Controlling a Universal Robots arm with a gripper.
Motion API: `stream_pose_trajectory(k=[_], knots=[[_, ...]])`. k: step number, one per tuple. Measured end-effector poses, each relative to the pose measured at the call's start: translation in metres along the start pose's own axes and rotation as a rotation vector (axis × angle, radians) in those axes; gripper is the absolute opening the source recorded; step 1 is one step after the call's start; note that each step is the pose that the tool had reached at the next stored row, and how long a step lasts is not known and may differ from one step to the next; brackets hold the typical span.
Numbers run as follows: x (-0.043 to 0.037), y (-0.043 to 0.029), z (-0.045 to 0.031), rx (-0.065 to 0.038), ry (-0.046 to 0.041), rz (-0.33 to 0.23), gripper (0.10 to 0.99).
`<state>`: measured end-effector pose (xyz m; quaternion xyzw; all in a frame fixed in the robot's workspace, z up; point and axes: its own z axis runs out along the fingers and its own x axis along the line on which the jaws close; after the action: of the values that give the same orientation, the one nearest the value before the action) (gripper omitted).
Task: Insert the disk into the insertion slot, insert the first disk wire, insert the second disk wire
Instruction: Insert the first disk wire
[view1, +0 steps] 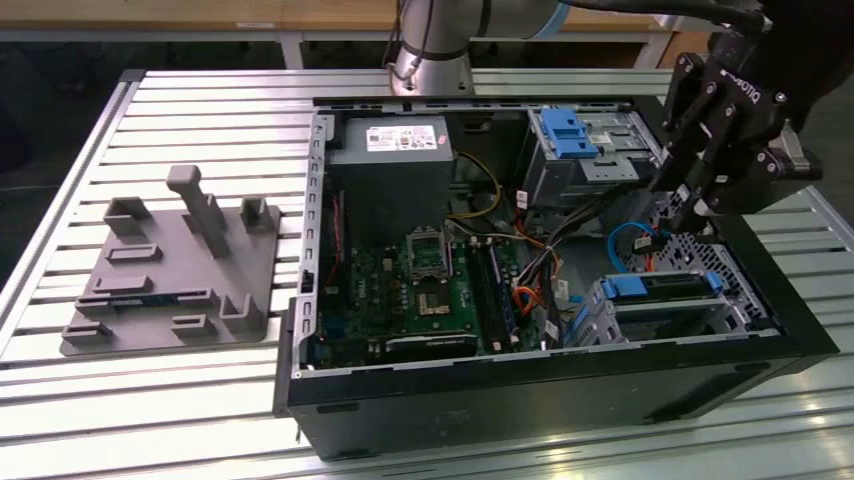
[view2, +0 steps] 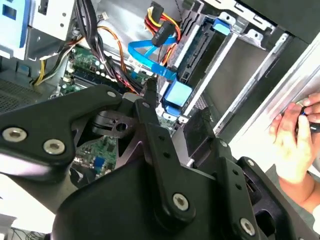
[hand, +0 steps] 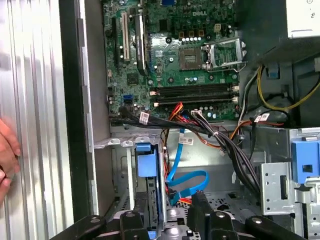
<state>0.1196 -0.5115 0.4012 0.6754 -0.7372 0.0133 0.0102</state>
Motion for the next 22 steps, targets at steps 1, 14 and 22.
stream_pose_trajectory(k=[1, 14, 22], knots=[[-0.0041, 0.0003, 0.0011, 0.0, 0.0029, 0.0, 0.498], [-0.0387, -0.0218, 0.0091, 0.002, 0.0596, 0.0, 0.498], [-0.0407, -0.032, 0.0095, 0.011, 0.1988, 0.0, 0.498]])
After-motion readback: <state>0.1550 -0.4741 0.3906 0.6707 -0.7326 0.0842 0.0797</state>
